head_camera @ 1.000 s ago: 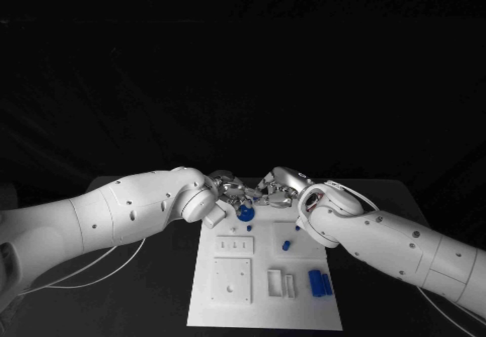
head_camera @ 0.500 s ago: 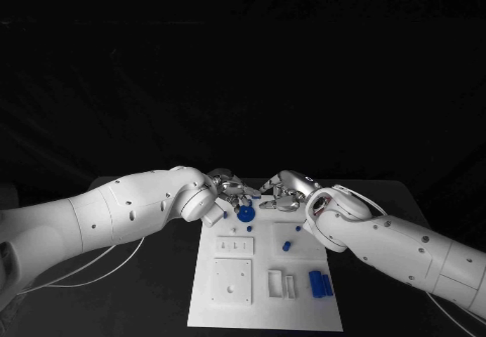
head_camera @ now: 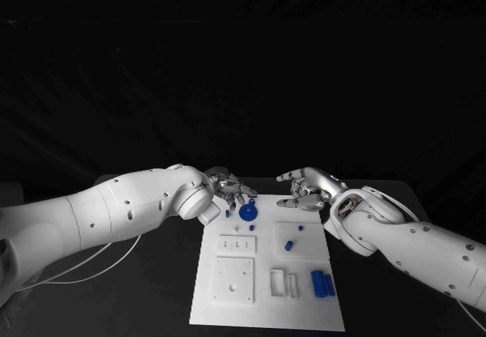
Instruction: Assemble the parts on the task board
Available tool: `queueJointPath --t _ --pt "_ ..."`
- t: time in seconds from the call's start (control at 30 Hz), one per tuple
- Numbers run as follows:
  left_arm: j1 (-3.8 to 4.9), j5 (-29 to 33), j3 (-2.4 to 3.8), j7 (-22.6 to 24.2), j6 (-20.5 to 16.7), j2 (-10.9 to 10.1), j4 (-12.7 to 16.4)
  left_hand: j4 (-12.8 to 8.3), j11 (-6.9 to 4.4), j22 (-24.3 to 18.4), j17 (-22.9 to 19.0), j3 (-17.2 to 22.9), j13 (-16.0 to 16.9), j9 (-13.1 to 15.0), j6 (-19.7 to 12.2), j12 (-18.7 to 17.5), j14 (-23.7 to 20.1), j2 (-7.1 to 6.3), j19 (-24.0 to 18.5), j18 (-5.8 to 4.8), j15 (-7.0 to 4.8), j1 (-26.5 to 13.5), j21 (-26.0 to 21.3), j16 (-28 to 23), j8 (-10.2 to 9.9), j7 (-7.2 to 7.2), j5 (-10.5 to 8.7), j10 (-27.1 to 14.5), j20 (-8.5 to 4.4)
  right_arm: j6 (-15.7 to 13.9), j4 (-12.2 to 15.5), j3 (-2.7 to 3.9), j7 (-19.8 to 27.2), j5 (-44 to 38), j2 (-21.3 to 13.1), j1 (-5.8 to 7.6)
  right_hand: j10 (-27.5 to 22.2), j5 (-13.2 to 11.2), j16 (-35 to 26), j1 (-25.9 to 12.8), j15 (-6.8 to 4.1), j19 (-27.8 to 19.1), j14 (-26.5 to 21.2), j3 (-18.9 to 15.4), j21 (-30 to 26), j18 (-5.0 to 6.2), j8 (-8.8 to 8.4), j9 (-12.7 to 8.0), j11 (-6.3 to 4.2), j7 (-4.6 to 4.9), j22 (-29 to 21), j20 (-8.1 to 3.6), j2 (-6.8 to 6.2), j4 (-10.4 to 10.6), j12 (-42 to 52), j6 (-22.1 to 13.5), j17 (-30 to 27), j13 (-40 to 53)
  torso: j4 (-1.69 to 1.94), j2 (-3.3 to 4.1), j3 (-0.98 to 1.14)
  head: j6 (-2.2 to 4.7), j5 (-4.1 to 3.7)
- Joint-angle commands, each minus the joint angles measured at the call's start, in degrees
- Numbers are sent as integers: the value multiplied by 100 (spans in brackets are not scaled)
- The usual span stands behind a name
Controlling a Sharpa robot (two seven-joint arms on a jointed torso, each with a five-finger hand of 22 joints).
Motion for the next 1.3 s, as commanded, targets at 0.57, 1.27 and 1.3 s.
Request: queueJointPath --t 0.57,1.27,1.3 --pt "-214 -628 -528 -531 -479 -333 473 -86 -120 397 396 -71 152 3424 1137 582 167 64 148 -71 -46 -232 -43 206 25 -730 70 254 -38 -551 -317 768 1045 2434 -94 298 -197 881 -174 -363 -19 78 -80 -258 -948 79 8 17 -28 7 110 9 363 -352 -73 285 -232 -543 2 -134 68 -278 20" --pt "-636 -1194 -605 -762 -761 -259 450 -398 -181 1057 1318 127 321 3995 1347 1086 407 80 354 -18 -67 -527 -304 466 75 -819 716 243 -16 -449 -656 828 1038 2548 355 483 -251 1241 -216 -437 -13 86 -122 -302 -1375 89 8 17 -26 11 57 15 409 -465 -73 279 -317 -691 64 -291 117 -571 -14" --pt "-649 -1206 -605 -773 -768 -242 430 -403 -188 1090 1375 130 341 4035 1356 1133 419 82 365 -16 -68 -533 -315 502 90 -826 735 240 -15 -448 -659 828 1039 2547 366 484 -253 1259 -216 -437 -14 86 -123 -299 -1379 89 8 17 -26 12 59 14 413 -471 -73 280 -318 -693 61 -296 120 -578 -9"
